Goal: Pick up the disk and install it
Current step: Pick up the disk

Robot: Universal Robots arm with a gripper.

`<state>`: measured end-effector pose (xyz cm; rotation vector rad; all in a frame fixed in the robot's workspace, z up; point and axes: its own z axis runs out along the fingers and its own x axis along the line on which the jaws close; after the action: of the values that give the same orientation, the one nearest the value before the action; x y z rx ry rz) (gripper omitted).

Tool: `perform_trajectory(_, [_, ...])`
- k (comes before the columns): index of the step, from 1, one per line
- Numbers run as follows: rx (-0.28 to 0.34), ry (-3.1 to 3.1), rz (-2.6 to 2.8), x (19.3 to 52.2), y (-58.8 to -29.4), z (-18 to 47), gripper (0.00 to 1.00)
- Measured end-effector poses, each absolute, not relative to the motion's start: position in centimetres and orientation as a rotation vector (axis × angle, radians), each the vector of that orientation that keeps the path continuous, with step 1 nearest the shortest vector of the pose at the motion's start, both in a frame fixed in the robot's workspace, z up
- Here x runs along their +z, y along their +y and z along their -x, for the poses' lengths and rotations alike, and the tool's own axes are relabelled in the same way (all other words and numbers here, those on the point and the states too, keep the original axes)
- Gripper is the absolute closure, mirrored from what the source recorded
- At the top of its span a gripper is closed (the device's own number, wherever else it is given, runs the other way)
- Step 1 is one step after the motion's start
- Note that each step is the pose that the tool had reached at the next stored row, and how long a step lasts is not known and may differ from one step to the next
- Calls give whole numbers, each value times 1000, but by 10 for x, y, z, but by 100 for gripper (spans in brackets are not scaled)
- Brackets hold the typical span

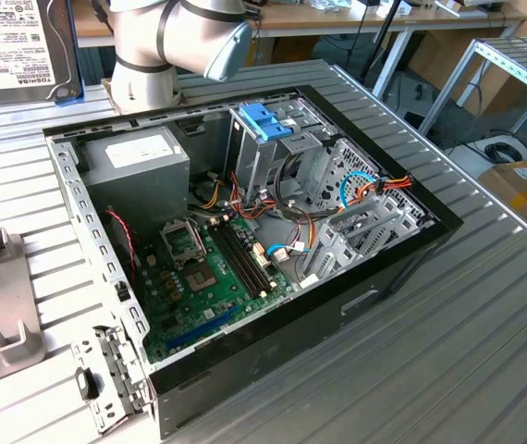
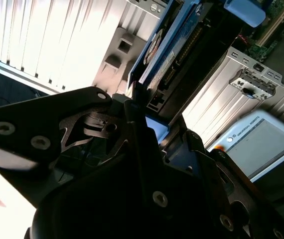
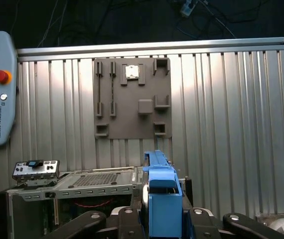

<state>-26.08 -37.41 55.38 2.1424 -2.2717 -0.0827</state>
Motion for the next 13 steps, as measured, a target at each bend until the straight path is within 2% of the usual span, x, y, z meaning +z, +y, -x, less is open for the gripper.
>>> perform_trajectory(13, [-81, -2271, -2142, 553, -374, 244, 63])
